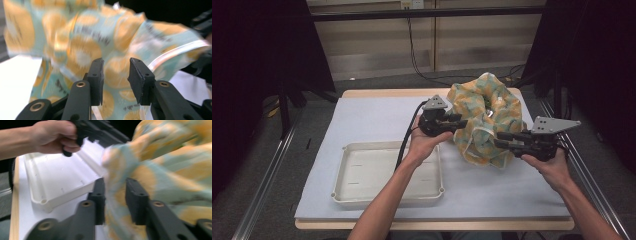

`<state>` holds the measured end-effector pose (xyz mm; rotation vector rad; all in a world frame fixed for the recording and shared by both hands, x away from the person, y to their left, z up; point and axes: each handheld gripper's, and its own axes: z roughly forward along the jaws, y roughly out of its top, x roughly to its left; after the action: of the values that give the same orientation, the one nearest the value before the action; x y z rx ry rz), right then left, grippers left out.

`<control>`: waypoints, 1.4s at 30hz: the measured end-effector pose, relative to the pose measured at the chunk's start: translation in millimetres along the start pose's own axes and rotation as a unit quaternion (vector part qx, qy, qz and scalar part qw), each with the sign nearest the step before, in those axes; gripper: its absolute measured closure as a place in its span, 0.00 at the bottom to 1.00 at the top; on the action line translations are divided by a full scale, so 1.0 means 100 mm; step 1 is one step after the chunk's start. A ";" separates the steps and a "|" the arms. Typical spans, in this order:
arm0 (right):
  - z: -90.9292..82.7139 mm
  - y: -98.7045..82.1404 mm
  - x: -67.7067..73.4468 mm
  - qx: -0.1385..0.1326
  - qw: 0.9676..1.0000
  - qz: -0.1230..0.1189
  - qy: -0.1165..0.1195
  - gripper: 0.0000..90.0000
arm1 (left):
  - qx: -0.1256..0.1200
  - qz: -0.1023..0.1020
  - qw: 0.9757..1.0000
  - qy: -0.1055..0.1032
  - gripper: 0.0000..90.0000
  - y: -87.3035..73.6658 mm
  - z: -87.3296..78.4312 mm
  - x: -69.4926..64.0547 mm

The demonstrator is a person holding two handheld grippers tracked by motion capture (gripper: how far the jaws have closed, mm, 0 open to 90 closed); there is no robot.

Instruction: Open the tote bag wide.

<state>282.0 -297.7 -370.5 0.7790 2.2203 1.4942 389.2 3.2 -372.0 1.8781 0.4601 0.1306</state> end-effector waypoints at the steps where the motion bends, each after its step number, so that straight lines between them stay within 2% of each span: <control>1: -0.08 0.04 -0.02 -0.009 1.000 0.000 -0.002 0.71 | -0.003 0.005 1.000 -0.001 0.71 0.06 -0.03 -0.01; 7: -0.22 0.17 -0.07 -0.026 1.000 -0.005 -0.013 0.71 | -0.014 0.007 1.000 -0.013 0.68 0.17 -0.01 -0.05; 11: -0.24 0.25 -0.22 -0.038 0.999 0.006 -0.034 0.74 | -0.018 0.002 0.999 -0.026 0.67 0.19 0.08 -0.07; 15: -0.16 0.26 -0.44 -0.045 0.997 0.028 -0.058 0.72 | -0.012 0.010 0.999 -0.037 0.61 0.21 0.20 -0.15; 18: -0.07 0.27 -0.60 -0.051 0.995 0.046 -0.072 0.66 | -0.005 0.016 0.999 -0.047 0.54 0.22 0.28 -0.18; 20: -0.04 0.28 -0.65 -0.048 0.994 0.051 -0.079 0.64 | 0.000 0.019 0.999 -0.044 0.49 0.21 0.30 -0.19; 21: 0.00 0.29 -0.68 -0.047 0.994 0.055 -0.081 0.61 | 0.002 0.014 0.999 -0.046 0.49 0.20 0.34 -0.20; 22: 0.10 0.30 -0.72 -0.031 0.994 0.055 -0.086 0.55 | 0.009 0.015 0.999 -0.047 0.45 0.17 0.39 -0.20; 23: 0.10 0.30 -0.72 -0.031 0.994 0.055 -0.086 0.55 | 0.009 0.015 0.999 -0.047 0.44 0.17 0.39 -0.20; 24: 0.21 0.31 -0.74 -0.017 0.994 0.051 -0.093 0.49 | 0.017 0.016 0.999 -0.047 0.43 0.15 0.43 -0.20; 27: 0.35 0.30 -0.73 0.000 0.995 0.048 -0.093 0.44 | 0.048 0.036 0.998 -0.018 0.49 0.09 0.50 -0.18; 28: 0.39 0.29 -0.73 0.006 0.994 0.047 -0.096 0.42 | 0.050 0.031 0.998 -0.011 0.53 0.06 0.52 -0.16; 29: 0.42 0.27 -0.73 0.011 0.994 0.048 -0.102 0.40 | 0.054 0.032 0.998 -0.011 0.60 0.04 0.53 -0.14; 30: 0.45 0.26 -0.72 0.020 0.993 0.042 -0.106 0.39 | 0.059 0.034 0.998 -0.001 0.68 0.00 0.55 -0.12; 31: 0.49 0.24 -0.72 0.030 0.992 0.036 -0.118 0.40 | 0.068 0.032 0.997 0.001 0.74 -0.03 0.57 -0.11; 32: 0.51 0.22 -0.73 0.035 0.991 0.034 -0.122 0.41 | 0.068 0.032 0.997 0.001 0.82 -0.03 0.57 -0.11; 33: 0.53 0.20 -0.73 0.040 0.990 0.034 -0.130 0.46 | 0.079 0.039 0.996 -0.001 0.92 -0.08 0.59 -0.09; 34: 0.53 0.20 -0.73 0.040 0.990 0.034 -0.130 0.46 | 0.079 0.039 0.996 -0.001 0.98 -0.08 0.59 -0.09; 35: 0.54 0.17 -0.76 0.042 0.989 0.040 -0.138 0.60 | 0.074 0.030 0.997 -0.013 1.00 -0.09 0.57 -0.07; 36: 0.52 0.16 -0.78 0.038 0.988 0.047 -0.143 0.72 | 0.072 0.030 0.997 -0.011 1.00 -0.10 0.54 -0.06; 39: 0.41 0.14 -0.84 0.015 0.988 0.058 -0.140 0.93 | 0.068 0.024 0.997 -0.010 1.00 -0.11 0.42 -0.01; 41: 0.37 0.14 -0.84 0.012 0.988 0.057 -0.145 0.97 | 0.064 0.020 0.998 -0.010 1.00 -0.12 0.37 0.01; 42: 0.24 0.14 -0.87 -0.003 0.987 0.065 -0.150 0.99 | 0.061 0.015 0.998 -0.010 1.00 -0.13 0.31 0.05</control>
<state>367.9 -329.6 -368.2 1.0867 1.9734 1.3357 399.8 -18.3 -395.6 2.0052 0.4355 0.1054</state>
